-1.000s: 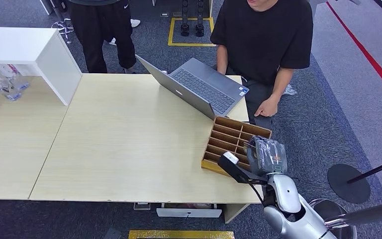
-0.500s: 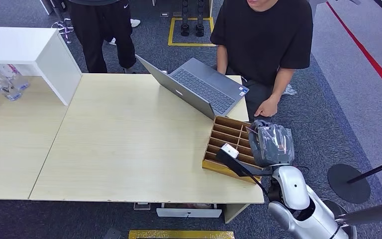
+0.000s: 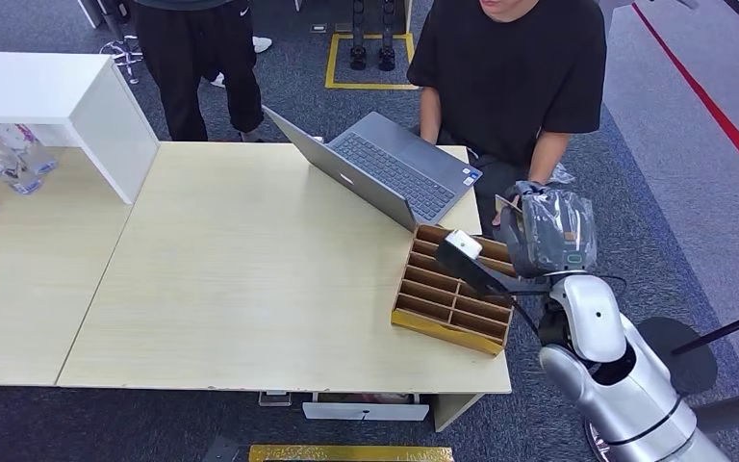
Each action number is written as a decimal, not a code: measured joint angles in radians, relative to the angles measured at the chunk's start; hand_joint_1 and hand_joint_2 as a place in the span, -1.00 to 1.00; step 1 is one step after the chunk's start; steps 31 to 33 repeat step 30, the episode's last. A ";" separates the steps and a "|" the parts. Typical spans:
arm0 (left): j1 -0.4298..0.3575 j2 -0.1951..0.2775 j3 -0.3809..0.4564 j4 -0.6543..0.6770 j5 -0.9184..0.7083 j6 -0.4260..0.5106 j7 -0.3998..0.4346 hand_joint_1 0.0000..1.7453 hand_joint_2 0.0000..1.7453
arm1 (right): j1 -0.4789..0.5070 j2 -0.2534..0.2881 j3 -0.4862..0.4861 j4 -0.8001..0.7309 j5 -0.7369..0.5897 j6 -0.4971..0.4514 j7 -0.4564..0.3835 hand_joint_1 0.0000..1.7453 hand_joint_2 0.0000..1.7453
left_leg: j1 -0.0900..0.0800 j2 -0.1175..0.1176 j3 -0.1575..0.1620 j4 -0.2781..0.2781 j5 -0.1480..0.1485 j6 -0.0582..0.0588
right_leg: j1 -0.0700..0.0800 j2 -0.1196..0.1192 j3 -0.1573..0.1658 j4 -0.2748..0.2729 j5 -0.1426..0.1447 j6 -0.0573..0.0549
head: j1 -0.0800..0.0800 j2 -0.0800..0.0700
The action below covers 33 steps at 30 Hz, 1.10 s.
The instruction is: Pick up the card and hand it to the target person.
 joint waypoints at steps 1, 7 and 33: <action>-0.002 -0.001 -0.002 0.000 0.000 -0.001 0.002 -1.00 -1.00 | -0.010 -0.005 -0.003 0.002 -0.006 0.001 0.001 0.60 1.00 | 0.000 0.000 0.000 0.000 0.000 0.000 | 0.000 0.000 0.000 0.000 0.000 0.000 | 0.000 0.000; -0.005 -0.005 -0.023 0.000 0.000 -0.004 0.016 -1.00 -1.00 | -0.057 -0.030 -0.015 0.037 -0.045 -0.005 0.012 0.63 1.00 | 0.000 0.000 0.000 0.000 0.000 0.000 | 0.000 0.000 0.000 0.000 0.000 0.000 | 0.000 0.000; -0.019 -0.014 -0.078 0.000 0.000 -0.006 0.030 -1.00 -1.00 | -0.096 -0.044 -0.013 0.287 -0.041 -0.104 -0.002 0.55 1.00 | 0.000 0.000 0.000 0.000 0.000 0.000 | 0.000 0.000 0.000 0.000 0.000 0.000 | 0.000 0.000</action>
